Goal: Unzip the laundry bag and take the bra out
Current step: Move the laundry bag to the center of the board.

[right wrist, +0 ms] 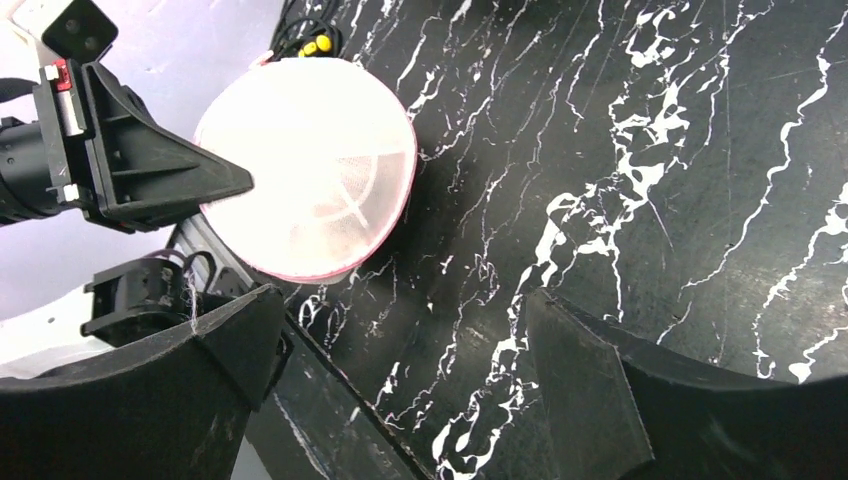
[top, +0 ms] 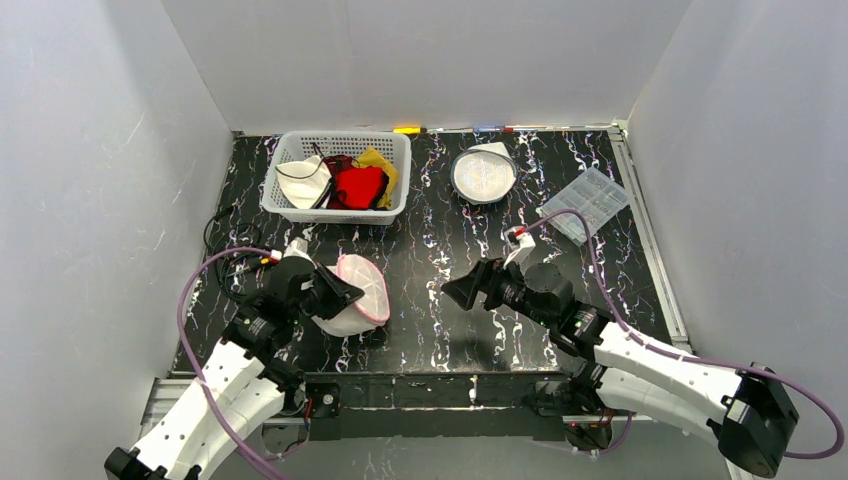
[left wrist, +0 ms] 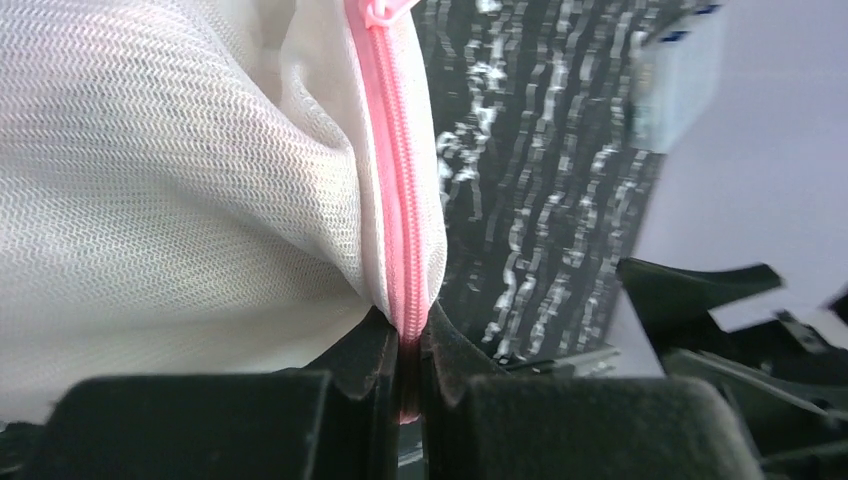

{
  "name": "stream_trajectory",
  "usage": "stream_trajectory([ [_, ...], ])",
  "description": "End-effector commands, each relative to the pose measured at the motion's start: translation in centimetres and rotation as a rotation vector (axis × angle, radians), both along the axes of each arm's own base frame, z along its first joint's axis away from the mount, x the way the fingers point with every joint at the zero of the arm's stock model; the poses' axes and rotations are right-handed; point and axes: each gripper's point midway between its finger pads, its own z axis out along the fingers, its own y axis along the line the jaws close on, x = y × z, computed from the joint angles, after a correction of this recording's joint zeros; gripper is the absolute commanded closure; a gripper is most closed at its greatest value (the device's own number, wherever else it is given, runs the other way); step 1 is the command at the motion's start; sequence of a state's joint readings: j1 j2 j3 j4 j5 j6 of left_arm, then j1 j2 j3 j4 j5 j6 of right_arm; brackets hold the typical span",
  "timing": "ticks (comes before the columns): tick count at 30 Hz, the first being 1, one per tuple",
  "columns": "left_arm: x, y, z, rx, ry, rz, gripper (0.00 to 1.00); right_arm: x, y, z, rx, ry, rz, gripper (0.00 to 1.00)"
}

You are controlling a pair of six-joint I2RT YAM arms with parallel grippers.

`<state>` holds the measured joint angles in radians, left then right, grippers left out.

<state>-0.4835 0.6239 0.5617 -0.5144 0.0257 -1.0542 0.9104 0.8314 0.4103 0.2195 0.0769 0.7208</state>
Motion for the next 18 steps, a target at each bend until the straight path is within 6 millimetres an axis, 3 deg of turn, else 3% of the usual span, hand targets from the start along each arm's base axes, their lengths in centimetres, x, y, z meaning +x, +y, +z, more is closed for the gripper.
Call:
stream_trajectory([
  [1, 0.2, -2.6, 3.5, -0.191, -0.072, -0.013, 1.0, -0.1, 0.8, 2.9, 0.115, -0.01, 0.004, 0.02],
  [7, 1.9, -5.2, 9.2, -0.353, -0.221, 0.024, 1.0, 0.6, 0.0, 4.8, 0.152, -0.021, -0.065, 0.02],
  [11, 2.8, -8.2, 13.2, -0.448, -0.337, 0.008, 1.0, 1.3, -1.6, 5.2, 0.148, -0.03, -0.148, 0.01],
  [14, 2.9, -10.5, 14.1, -0.455, -0.343, -0.007, 1.0, 1.4, -2.8, 5.0, 0.128, -0.03, -0.195, 0.01],
  [18, 2.8, -12.5, 12.6, -0.433, -0.358, -0.036, 1.0, 1.3, -4.6, 4.7, 0.108, -0.04, -0.25, 0.01],
])
